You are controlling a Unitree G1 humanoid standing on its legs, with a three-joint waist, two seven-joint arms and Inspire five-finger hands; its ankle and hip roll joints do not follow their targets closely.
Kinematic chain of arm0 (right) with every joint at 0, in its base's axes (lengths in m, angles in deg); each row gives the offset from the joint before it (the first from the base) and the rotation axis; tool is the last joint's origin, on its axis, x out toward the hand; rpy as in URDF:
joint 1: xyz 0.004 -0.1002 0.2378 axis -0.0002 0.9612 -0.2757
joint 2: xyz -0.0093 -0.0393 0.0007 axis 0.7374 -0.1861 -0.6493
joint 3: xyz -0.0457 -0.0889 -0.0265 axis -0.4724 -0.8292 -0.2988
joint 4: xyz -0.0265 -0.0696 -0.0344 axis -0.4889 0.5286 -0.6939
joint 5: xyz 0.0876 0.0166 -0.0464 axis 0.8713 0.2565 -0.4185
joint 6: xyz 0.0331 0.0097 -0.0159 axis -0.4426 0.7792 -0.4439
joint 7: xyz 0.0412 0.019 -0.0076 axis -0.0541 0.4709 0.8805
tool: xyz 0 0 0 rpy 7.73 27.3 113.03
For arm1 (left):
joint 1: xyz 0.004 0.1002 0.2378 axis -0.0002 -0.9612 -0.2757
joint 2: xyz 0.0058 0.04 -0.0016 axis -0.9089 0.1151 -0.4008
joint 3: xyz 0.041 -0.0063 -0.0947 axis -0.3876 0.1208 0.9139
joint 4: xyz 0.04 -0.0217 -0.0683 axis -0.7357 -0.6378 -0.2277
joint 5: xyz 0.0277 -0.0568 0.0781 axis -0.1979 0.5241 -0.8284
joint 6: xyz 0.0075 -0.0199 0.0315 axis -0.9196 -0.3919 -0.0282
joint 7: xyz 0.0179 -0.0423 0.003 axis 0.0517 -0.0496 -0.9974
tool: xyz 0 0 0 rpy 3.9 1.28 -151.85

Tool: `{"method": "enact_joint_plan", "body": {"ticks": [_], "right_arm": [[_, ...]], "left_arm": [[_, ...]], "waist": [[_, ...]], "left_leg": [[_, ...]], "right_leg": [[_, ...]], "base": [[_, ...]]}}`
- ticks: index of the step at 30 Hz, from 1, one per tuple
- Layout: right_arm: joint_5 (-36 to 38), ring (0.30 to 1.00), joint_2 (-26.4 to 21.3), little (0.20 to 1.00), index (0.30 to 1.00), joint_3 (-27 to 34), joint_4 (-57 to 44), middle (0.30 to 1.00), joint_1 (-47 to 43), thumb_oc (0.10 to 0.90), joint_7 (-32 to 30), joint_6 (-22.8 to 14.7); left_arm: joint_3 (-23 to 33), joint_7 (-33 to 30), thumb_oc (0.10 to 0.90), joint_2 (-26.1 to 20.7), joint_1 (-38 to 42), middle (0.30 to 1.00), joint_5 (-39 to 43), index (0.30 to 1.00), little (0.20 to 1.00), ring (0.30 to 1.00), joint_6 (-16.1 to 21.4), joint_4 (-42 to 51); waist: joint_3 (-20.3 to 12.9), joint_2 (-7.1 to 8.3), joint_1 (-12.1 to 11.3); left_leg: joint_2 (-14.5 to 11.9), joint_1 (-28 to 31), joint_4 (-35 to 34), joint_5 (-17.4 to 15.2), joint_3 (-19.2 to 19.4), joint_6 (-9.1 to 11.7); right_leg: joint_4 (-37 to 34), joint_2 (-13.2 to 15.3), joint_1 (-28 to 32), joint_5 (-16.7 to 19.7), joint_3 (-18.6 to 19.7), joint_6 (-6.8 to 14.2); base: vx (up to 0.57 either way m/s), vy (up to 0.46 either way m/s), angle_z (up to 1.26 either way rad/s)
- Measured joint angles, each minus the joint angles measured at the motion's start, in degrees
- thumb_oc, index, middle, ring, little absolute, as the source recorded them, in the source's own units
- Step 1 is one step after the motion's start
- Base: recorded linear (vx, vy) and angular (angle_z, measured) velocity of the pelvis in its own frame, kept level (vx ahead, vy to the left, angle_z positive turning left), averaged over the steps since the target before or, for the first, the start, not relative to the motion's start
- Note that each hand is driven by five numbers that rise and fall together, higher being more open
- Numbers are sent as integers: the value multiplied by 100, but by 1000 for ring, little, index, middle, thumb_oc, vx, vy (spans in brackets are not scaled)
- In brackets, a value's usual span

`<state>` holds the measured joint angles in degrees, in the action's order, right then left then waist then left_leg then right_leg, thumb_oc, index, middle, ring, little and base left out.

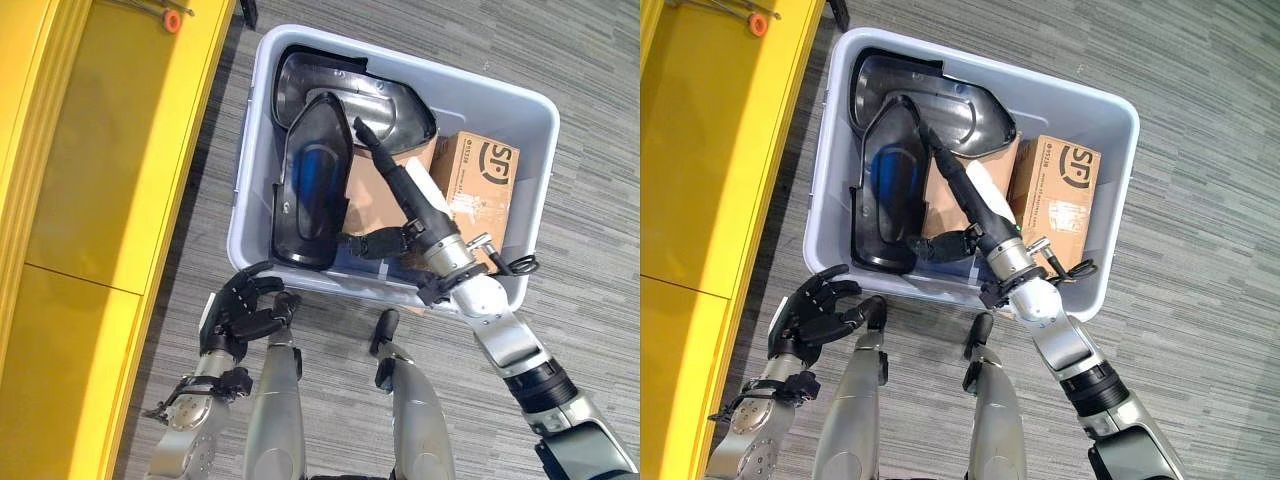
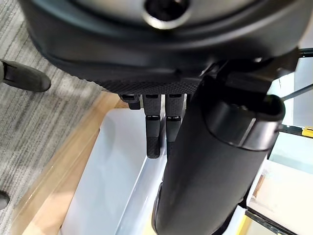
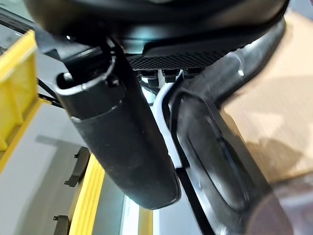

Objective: Move parts from the plastic box to the shelf.

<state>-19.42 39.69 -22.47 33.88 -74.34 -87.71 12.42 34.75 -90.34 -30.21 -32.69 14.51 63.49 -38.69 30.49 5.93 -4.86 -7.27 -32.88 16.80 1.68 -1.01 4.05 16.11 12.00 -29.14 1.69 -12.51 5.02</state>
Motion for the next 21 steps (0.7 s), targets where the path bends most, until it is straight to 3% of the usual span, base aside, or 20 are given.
{"method": "enact_joint_plan", "body": {"ticks": [4, 16, 21], "right_arm": [[509, 1000, 190, 1000, 1000, -346, 621, 1000, -358, 900, -7, 88], [1485, 1000, 599, 1000, 1000, -332, 1793, 1000, -1001, 900, -299, 151], [2437, 1000, 1002, 1000, 1000, -45, 2404, 1000, -1089, 900, -397, -5]], "left_arm": [[-42, -29, 900, 1, 28, 1000, 4, 1000, 1000, 1000, -5, -21], [-132, -171, 900, 2, 51, 1000, 11, 1000, 1000, 1000, -136, -452], [-150, -192, 900, 4, 81, 1000, 12, 1000, 1000, 1000, -144, -486]], "waist": [[0, -1, -48], [0, -2, -241], [0, -3, -242]], "left_leg": [[2, -9, -5, 1, -24, 2], [33, -73, -16, 22, -114, 54], [35, -71, -8, 22, -171, 58]], "right_leg": [[-9, 6, 12, -1, -31, -1], [-38, 23, 28, -23, -140, 21], [-42, 18, 70, -30, -199, 16]], "base": [[1, -13, 3], [1, -8, 3], [4, -3, 4]]}}
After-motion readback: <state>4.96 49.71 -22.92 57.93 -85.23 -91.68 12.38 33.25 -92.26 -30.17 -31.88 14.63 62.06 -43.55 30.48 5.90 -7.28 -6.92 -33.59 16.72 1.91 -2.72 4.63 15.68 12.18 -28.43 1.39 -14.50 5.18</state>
